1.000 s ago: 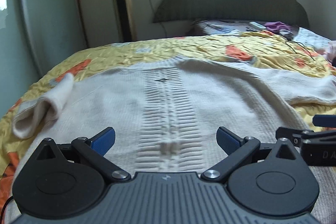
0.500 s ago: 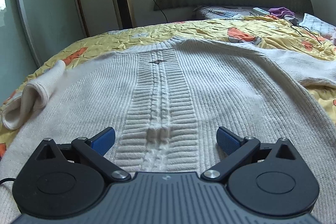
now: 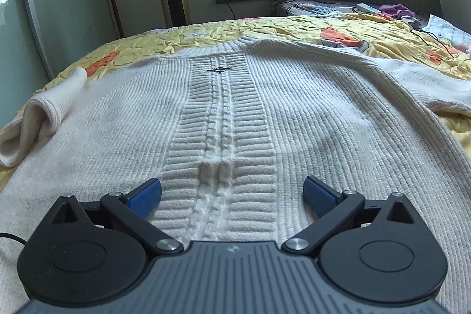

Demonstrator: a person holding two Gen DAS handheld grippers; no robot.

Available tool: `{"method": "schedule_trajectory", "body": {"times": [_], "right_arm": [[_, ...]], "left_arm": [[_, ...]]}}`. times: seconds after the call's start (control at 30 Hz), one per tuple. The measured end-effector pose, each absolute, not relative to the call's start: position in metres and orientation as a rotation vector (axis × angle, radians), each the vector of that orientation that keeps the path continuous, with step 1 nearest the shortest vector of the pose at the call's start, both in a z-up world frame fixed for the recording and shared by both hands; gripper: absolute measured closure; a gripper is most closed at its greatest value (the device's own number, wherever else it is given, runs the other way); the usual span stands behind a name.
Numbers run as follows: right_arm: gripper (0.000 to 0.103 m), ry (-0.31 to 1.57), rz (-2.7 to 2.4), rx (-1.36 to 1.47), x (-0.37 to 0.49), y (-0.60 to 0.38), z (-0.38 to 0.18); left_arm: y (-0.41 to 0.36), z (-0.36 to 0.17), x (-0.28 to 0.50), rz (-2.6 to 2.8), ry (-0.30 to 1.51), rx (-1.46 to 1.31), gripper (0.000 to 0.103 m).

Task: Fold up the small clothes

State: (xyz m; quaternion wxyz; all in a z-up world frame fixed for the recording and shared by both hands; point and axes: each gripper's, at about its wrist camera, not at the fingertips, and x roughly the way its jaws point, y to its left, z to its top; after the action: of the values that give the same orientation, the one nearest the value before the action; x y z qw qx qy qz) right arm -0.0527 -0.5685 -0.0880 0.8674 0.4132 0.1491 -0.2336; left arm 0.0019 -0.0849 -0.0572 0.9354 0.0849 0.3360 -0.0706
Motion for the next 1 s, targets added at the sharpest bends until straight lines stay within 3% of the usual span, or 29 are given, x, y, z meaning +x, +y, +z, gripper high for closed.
{"method": "schedule_trajectory", "body": {"times": [0.1, 0.17, 0.2, 0.4, 0.7, 1.0], "right_arm": [[0.059, 0.3, -0.531, 0.903, -0.046, -0.586, -0.09], [0.084, 0.307, -0.564, 0.893, -0.043, -0.591, -0.089], [0.088, 0.314, -0.582, 0.883, -0.044, -0.591, -0.087], [0.088, 0.285, -0.589, 0.692, -0.045, -0.568, -0.049], [0.089, 0.233, -0.743, 0.406, -0.026, -0.541, 0.006], [0.089, 0.229, -0.388, 0.027, 0.037, -0.38, 0.047]], "left_arm": [[-0.083, -0.057, 0.003, -0.148, 0.694, 0.159, 0.0], [-0.082, -0.056, 0.004, -0.151, 0.699, 0.155, 0.0], [-0.082, -0.055, 0.005, -0.154, 0.705, 0.155, 0.0], [-0.069, -0.034, 0.022, -0.175, 0.759, 0.151, 0.0], [-0.019, -0.011, 0.045, -0.071, 0.673, 0.25, 0.0], [0.01, -0.031, 0.056, -0.054, 0.66, 0.223, 0.0]]}}
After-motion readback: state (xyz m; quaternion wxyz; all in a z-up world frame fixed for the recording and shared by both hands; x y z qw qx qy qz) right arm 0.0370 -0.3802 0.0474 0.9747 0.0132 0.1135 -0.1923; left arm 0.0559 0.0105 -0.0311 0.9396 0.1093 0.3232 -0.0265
